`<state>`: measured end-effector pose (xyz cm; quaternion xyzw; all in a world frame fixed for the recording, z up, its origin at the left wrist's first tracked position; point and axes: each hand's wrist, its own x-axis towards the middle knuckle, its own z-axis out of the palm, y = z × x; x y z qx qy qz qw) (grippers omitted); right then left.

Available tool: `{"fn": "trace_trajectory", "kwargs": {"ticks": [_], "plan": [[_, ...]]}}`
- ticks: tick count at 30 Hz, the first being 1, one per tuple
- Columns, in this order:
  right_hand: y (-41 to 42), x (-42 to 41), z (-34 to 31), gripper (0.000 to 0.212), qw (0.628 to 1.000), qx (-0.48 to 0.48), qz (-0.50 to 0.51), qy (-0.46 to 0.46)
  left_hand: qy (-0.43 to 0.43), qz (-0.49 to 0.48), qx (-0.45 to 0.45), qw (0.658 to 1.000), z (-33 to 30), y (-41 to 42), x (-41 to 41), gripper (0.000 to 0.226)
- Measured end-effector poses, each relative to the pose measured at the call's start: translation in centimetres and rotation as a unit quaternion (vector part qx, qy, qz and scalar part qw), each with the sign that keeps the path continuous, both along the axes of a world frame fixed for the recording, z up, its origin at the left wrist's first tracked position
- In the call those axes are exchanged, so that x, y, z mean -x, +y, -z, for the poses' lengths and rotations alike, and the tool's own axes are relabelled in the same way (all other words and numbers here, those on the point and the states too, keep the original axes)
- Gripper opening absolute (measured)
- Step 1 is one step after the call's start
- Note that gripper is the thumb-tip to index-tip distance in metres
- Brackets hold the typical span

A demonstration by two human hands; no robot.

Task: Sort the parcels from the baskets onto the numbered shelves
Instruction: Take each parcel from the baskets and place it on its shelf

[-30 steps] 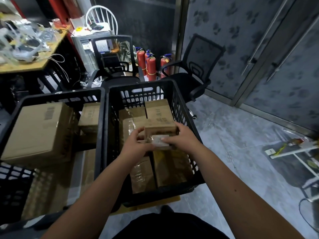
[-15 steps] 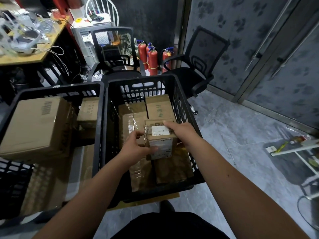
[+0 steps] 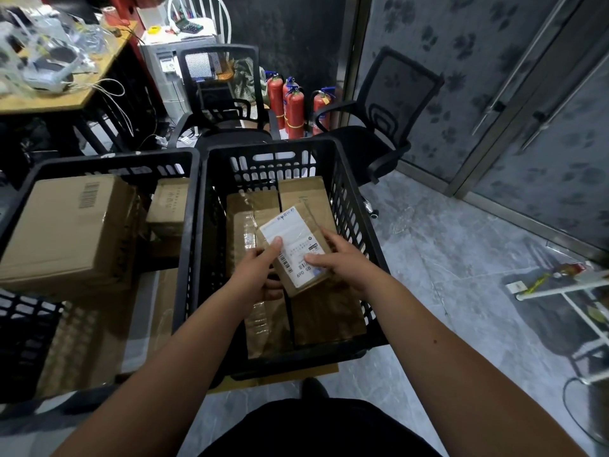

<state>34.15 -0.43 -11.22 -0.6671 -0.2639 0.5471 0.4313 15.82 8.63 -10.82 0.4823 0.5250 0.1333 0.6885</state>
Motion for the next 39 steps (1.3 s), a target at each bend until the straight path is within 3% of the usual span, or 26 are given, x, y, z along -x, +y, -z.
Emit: {"fn": "trace_trajectory", "kwargs": {"ticks": [5,8,12,16,22,24,26,29,31,36,39], "plan": [[0.0,-0.5,-0.2,0.078,0.998,-0.019,0.029,0.052,-0.044,0.0,0.039,0.998,-0.1,0.0,0.7,0.053],[0.3,-0.1,-0.3,0.08,0.995,-0.023,0.052,0.081,-0.086,-0.038,0.067,0.993,-0.5,0.2,1.1,0.047],[1.2,0.6,0.2,0.081,0.992,-0.035,0.103,0.066,-0.121,-0.101,0.083,0.984,-0.7,0.3,1.4,0.055],[1.9,1.5,0.7,0.112,0.985,-0.038,0.136,0.097,-0.153,-0.139,0.115,0.972,-1.1,-0.4,1.1,0.053],[2.5,3.0,0.0,0.062,0.978,-0.058,0.134,0.146,-0.144,-0.141,0.127,0.971,-0.9,-0.8,0.9,0.058],[2.6,2.8,-0.2,0.055,0.979,-0.064,0.136,0.138,-0.131,-0.141,0.114,0.975,-1.1,-0.4,1.2,0.059],[2.6,2.1,-0.1,0.053,0.981,-0.067,0.135,0.123,-0.123,-0.15,0.092,0.977,-1.4,0.4,1.8,0.07],[2.4,1.4,0.0,0.063,0.987,-0.059,0.116,0.095,-0.099,-0.127,0.059,0.985,-1.8,1.9,2.6,0.111],[2.4,1.3,0.0,0.074,0.99,-0.054,0.091,0.091,-0.097,-0.101,0.047,0.989,-2.2,2.3,2.9,0.103],[2.4,0.7,-0.6,0.065,0.985,-0.067,0.108,0.117,-0.101,0.007,0.054,0.993,-2.5,2.1,3.0,0.058],[2.6,0.7,-0.6,0.071,0.979,-0.087,0.151,0.109,-0.114,-0.017,0.046,0.992,-2.2,1.8,2.8,0.053]]}}
